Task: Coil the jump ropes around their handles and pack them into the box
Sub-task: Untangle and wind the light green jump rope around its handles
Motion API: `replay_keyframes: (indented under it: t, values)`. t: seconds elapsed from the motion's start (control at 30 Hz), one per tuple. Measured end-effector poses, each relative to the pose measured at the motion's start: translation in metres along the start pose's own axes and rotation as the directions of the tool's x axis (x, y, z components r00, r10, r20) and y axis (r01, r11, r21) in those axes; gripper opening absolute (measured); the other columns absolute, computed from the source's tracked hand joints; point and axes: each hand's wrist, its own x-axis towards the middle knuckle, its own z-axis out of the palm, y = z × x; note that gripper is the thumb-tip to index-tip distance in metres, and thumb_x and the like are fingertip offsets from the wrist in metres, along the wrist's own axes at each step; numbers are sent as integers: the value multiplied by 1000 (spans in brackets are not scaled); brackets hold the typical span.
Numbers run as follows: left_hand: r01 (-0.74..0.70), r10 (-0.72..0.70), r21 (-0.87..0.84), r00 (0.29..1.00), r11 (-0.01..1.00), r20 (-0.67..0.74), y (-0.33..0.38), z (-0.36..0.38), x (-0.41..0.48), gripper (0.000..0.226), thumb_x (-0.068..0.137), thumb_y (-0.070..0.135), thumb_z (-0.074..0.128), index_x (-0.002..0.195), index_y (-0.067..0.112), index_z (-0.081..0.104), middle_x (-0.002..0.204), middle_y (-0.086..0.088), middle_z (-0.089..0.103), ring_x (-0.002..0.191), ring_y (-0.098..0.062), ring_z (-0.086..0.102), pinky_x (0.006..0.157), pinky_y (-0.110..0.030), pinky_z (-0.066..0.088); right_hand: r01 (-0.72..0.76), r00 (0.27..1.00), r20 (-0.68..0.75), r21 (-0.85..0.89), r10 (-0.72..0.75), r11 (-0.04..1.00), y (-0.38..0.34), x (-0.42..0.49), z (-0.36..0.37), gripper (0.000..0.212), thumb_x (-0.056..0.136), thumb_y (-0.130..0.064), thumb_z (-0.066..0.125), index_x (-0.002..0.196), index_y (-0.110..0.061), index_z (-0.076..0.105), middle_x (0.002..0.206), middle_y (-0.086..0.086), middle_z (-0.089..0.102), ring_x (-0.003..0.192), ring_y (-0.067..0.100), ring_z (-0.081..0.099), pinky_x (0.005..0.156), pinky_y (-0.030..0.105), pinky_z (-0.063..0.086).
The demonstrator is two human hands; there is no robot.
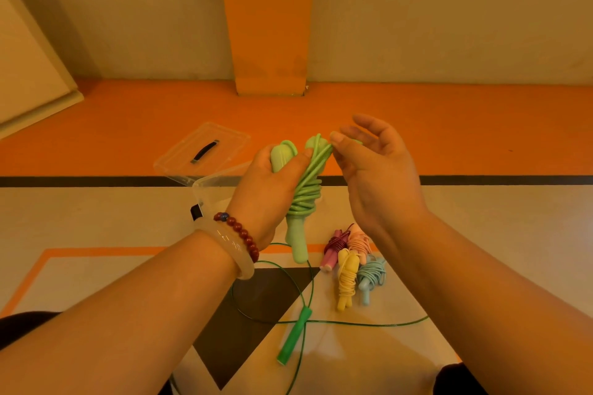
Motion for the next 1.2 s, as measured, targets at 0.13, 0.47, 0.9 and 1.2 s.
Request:
replay_keyframes:
  t: [0.13,0.47,0.9,1.2]
  values:
    - [-26,27,21,999,999,-24,0,-1,2,18,92,31,62,90,18,50,80,-6,57,66,-19,60,66,-41,56,-120,993,26,229,117,966,-4,-3,3,22,85,7,61,101,-8,59,88,4,66,75,10,68,64,16,53]
    - [8,-7,36,1000,999,-27,-5,-1,2,21,90,33,64,92,16,51,87,-12,58,74,-26,62,70,-48,56,-169,985,76,242,155,956,-7,5,-3,10,95,-12,54,94,-11,64,80,0,72,79,10,66,68,21,54]
    - [-40,39,-12,996,999,-86,3,-4,4,23,89,36,64,97,17,55,88,-6,60,78,-20,62,81,-53,55,52,946,321,-291,47,955,-9,2,-3,18,94,-7,56,96,-17,71,58,-1,57,56,7,54,64,27,52]
    - [-159,172,148,982,976,-80,1,-5,1,17,90,37,63,90,25,51,78,3,60,70,-13,63,72,-45,58,199,959,266,-406,-93,892,-10,1,-4,16,85,-2,68,81,-17,66,66,-5,67,61,9,65,63,29,58]
